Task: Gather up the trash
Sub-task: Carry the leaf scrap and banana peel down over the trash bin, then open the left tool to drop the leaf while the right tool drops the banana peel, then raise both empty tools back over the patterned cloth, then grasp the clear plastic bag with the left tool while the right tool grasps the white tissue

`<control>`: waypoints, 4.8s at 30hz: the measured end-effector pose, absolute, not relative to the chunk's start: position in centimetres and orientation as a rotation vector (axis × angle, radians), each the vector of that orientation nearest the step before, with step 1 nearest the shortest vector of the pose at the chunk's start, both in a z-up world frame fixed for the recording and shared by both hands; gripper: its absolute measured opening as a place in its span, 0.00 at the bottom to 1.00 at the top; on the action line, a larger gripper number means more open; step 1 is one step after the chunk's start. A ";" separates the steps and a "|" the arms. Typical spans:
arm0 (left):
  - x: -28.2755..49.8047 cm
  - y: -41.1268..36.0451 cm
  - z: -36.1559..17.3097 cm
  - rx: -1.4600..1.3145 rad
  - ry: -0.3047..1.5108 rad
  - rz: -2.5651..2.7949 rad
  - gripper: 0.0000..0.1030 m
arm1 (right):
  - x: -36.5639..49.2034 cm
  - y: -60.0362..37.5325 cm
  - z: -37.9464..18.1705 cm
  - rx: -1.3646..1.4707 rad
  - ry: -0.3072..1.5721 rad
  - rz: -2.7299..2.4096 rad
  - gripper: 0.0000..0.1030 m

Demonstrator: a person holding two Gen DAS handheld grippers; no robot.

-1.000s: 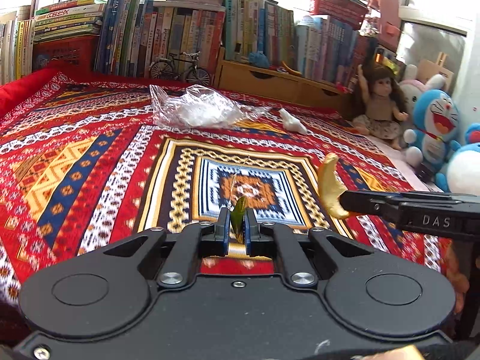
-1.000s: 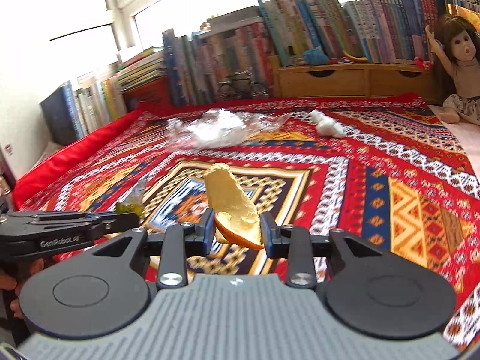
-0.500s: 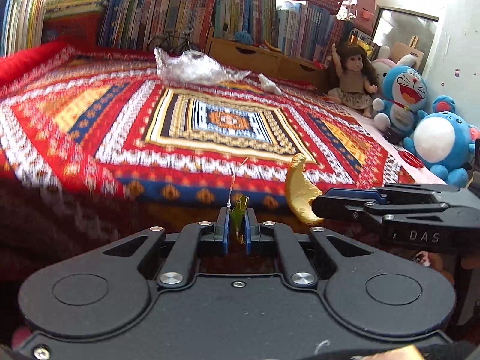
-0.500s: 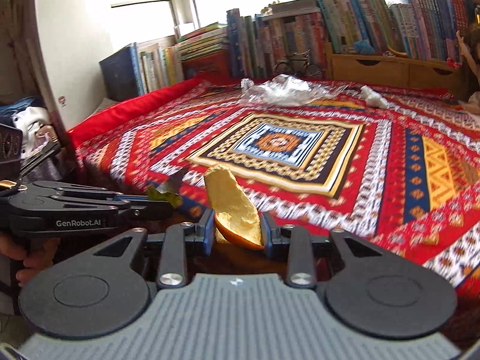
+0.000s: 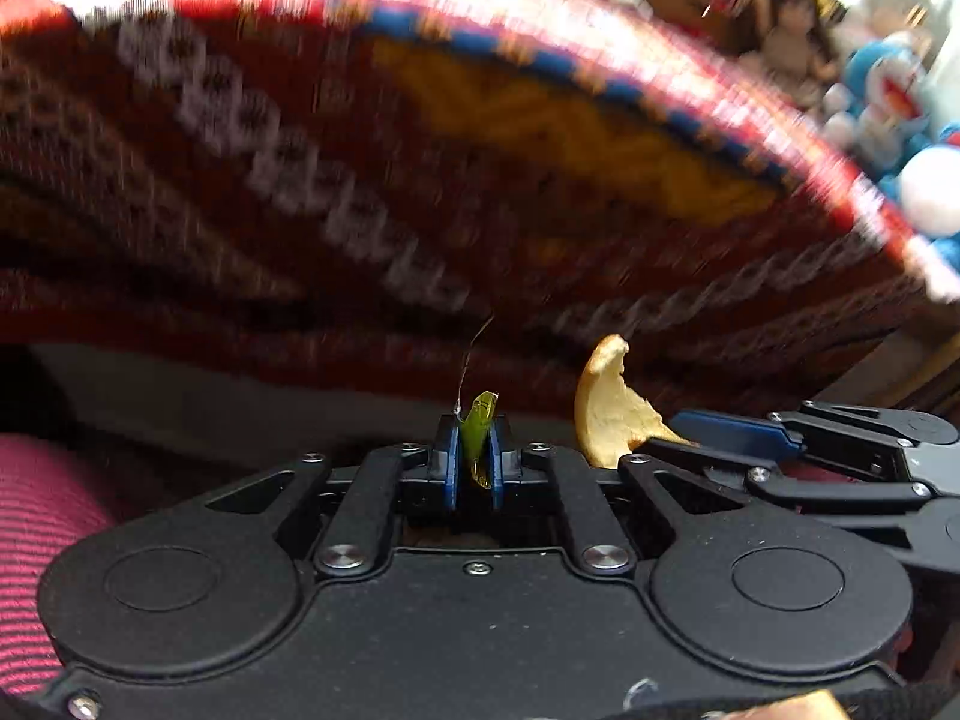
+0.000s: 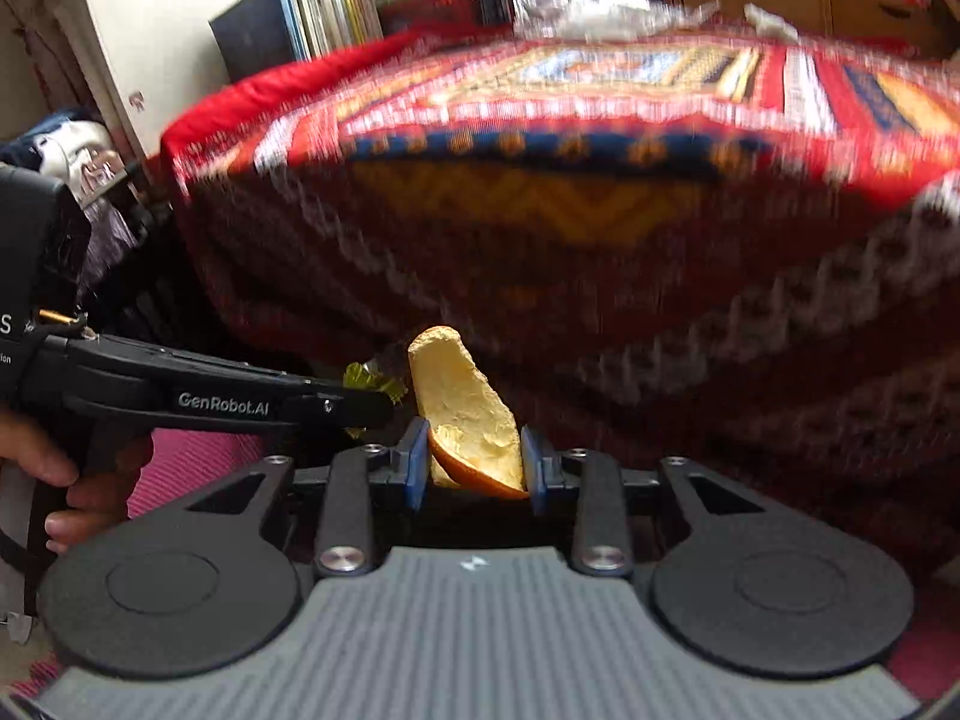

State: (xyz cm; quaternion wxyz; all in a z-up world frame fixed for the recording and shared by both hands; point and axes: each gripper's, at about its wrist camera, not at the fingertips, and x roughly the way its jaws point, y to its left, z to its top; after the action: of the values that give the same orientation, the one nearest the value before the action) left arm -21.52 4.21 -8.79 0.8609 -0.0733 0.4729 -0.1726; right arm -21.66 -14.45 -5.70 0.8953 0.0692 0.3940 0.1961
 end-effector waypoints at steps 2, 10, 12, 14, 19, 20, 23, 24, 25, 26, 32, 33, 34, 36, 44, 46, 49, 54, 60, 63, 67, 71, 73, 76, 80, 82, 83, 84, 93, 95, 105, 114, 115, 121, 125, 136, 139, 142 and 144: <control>-21.1 4.2 -10.2 -0.160 1.026 -0.342 0.10 | -21.6 -14.1 -7.3 0.143 0.858 0.402 0.37; -19.4 3.3 -16.3 -0.154 1.141 -0.258 0.10 | -19.6 -13.9 -13.0 0.184 0.999 0.333 0.37; -19.1 3.1 -18.1 -0.156 1.163 -0.234 0.11 | -19.0 -14.0 -14.5 0.198 1.024 0.302 0.37; -18.9 2.9 -19.7 -0.151 1.187 -0.222 0.11 | -18.4 -13.9 -16.1 0.210 1.051 0.270 0.37; -18.2 2.3 -23.6 -0.121 1.237 -0.178 0.11 | -17.8 -13.9 -20.1 0.307 1.133 0.238 0.37; -18.2 2.2 -24.4 -0.125 1.252 -0.174 0.11 | -17.6 -13.8 -20.7 0.312 1.152 0.232 0.37; -18.2 2.2 -25.9 -0.142 1.290 -0.165 0.12 | -17.3 -13.7 -21.7 0.316 1.183 0.224 0.38; -18.3 2.2 -26.2 -0.139 1.303 -0.162 0.12 | -17.3 -13.8 -21.9 0.325 1.189 0.222 0.38; -18.2 2.1 -26.5 -0.131 1.312 -0.162 0.12 | -17.2 -14.0 -22.3 0.331 1.196 0.218 0.38; -18.3 2.0 -26.7 -0.126 1.317 -0.163 0.12 | -17.2 -14.0 -22.6 0.330 1.204 0.212 0.38; -18.5 1.5 -27.6 -0.119 1.334 -0.167 0.13 | -17.2 -13.8 -23.8 0.334 1.241 0.202 0.40; -18.5 1.5 -27.8 -0.119 1.338 -0.166 0.13 | -17.2 -13.8 -24.0 0.335 1.244 0.201 0.40; -18.5 1.5 -27.8 -0.119 1.341 -0.166 0.13 | -17.2 -13.7 -24.2 0.335 1.247 0.200 0.40; -18.3 1.6 -28.0 -0.119 1.348 -0.164 0.14 | -17.1 -13.6 -24.6 0.335 1.252 0.199 0.41; -18.0 1.7 -28.6 -0.123 1.375 -0.146 0.17 | -16.7 -12.6 -25.7 0.341 1.261 0.198 0.44; -17.9 1.7 -28.6 -0.122 1.376 -0.143 0.19 | -16.8 -12.6 -25.9 0.341 1.262 0.198 0.46; -17.9 1.6 -28.6 -0.121 1.380 -0.136 0.29 | -16.8 -12.6 -25.9 0.341 1.261 0.198 0.48; -17.8 1.8 -28.7 -0.120 1.383 -0.125 0.37 | -16.9 -12.8 -25.8 0.343 1.256 0.203 0.57; -17.7 2.0 -28.7 -0.122 1.382 -0.111 0.42 | -17.1 -13.2 -25.1 0.346 1.253 0.199 0.59; -17.9 2.0 -27.9 -0.119 1.360 -0.109 0.42 | -17.1 -13.6 -24.4 0.349 1.242 0.200 0.60; -18.4 2.3 -25.2 -0.121 1.310 -0.134 0.42 | -17.7 -14.0 -22.4 0.342 1.186 0.221 0.62; -19.7 3.1 -19.7 -0.120 1.192 -0.207 0.44 | -18.8 -14.8 -18.7 0.327 1.102 0.300 0.68; -20.4 3.6 -16.6 -0.129 1.121 -0.248 0.47 | -19.3 -15.4 -16.0 0.308 1.057 0.363 0.73; -21.4 4.7 -11.0 -0.152 0.981 -0.318 0.51 | -20.1 -16.8 -11.2 0.273 0.961 0.460 0.82; -21.8 5.1 -4.2 -0.153 0.781 -0.384 0.65 | -20.1 -19.2 -5.2 0.289 0.811 0.543 0.86; -21.4 4.9 -1.4 -0.143 0.697 -0.412 0.74 | -19.6 -20.6 -2.6 0.312 0.737 0.548 0.87; -21.0 4.7 -0.2 -0.124 0.668 -0.431 0.78 | -19.3 -21.1 -1.5 0.322 0.703 0.546 0.87; -20.6 4.5 0.6 -0.111 0.640 -0.439 0.78 | -19.0 -21.7 -0.5 0.327 0.668 0.543 0.87; -13.4 2.8 5.4 -0.106 0.487 -0.346 0.83 | -14.4 -23.1 5.4 0.215 0.446 0.290 0.95; -11.4 2.5 6.2 -0.106 0.454 -0.337 0.85 | -12.7 -23.7 6.1 0.200 0.428 0.242 0.98; -0.1 -0.3 7.3 -0.101 0.424 -0.311 0.90 | -3.8 -26.6 7.2 0.168 0.471 0.099 0.98; 8.4 -3.4 4.3 -0.071 0.412 -0.178 0.93 | 4.9 -27.8 6.3 0.067 0.493 -0.047 0.98; 9.2 -3.7 3.9 -0.066 0.418 -0.171 0.93 | 5.9 -28.1 6.0 0.075 0.509 -0.053 0.98; 12.2 -4.1 2.3 -0.135 0.449 -0.144 0.94 | 10.8 -29.7 4.4 0.162 0.589 -0.068 0.98; 14.2 -3.9 1.5 -0.189 0.476 -0.108 0.95 | 13.5 -30.4 3.3 0.193 0.629 -0.105 0.97; 16.4 -2.6 -0.3 -0.381 0.563 -0.199 0.49 | 17.4 -30.6 0.4 0.191 0.716 -0.128 0.48; 15.4 -2.6 0.3 -0.337 0.537 -0.197 0.45 | 17.0 -30.6 0.1 0.203 0.701 -0.132 0.34; 14.1 -2.3 1.1 -0.341 0.512 -0.208 0.44 | 16.0 -30.7 0.5 0.209 0.683 -0.111 0.33; 13.0 -2.0 1.7 -0.346 0.506 -0.215 0.44 | 15.0 -30.8 1.0 0.220 0.668 -0.088 0.33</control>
State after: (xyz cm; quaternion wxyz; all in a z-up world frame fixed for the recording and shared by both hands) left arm 12.98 -1.97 1.74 0.9477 -0.1701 0.2485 -0.1058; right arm 15.00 -30.84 0.96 0.9378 0.1076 0.3271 -0.0432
